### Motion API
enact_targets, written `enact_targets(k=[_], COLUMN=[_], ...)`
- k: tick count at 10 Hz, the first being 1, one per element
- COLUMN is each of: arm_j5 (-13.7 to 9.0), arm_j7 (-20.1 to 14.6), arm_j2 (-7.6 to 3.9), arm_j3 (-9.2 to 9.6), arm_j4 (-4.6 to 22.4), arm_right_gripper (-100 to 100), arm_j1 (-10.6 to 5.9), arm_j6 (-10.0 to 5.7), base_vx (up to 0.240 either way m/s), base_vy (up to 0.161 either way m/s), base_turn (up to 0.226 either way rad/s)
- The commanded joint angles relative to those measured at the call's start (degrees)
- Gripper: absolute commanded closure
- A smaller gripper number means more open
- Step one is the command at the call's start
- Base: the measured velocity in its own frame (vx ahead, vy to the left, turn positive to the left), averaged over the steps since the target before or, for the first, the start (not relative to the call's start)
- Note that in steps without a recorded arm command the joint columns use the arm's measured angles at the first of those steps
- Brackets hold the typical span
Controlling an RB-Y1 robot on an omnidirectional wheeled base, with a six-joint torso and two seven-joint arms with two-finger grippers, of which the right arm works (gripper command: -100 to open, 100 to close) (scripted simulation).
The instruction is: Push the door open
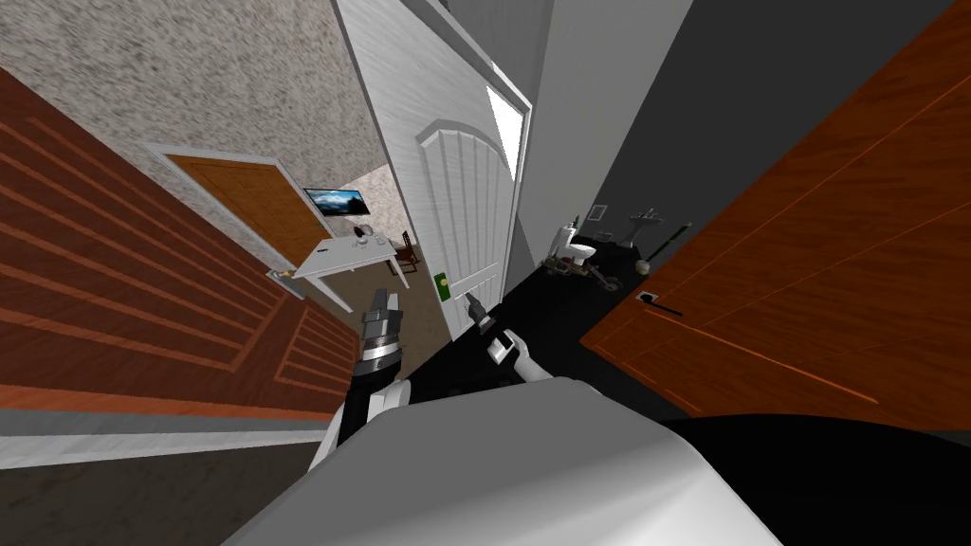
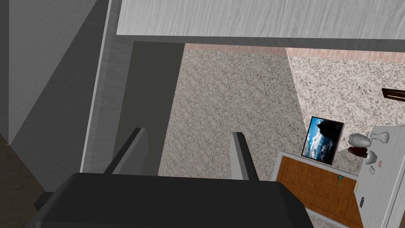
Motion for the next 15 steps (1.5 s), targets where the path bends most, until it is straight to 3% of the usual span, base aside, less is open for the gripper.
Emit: enact_targets(k=[1, 10, 15], arm_j5=[-0.1, -0.5, -0.3], arm_j7=[-0.4, -2.5, -2.2], arm_j2=[0.12, 0.03, 0.48], arm_j3=[0.76, 6.11, 4.93], arm_j4=[1.9, 11.5, 12.3], arm_right_gripper=[-100, -100, -100], arm_j1=[-1.22, -6.55, -6.49], arm_j6=[0.34, 2.33, 1.78], base_vx=[0.078, 0.121, 0.142], base_vy=[0.058, 0.085, 0.103], base_turn=[-0.063, -0.067, 0.028])
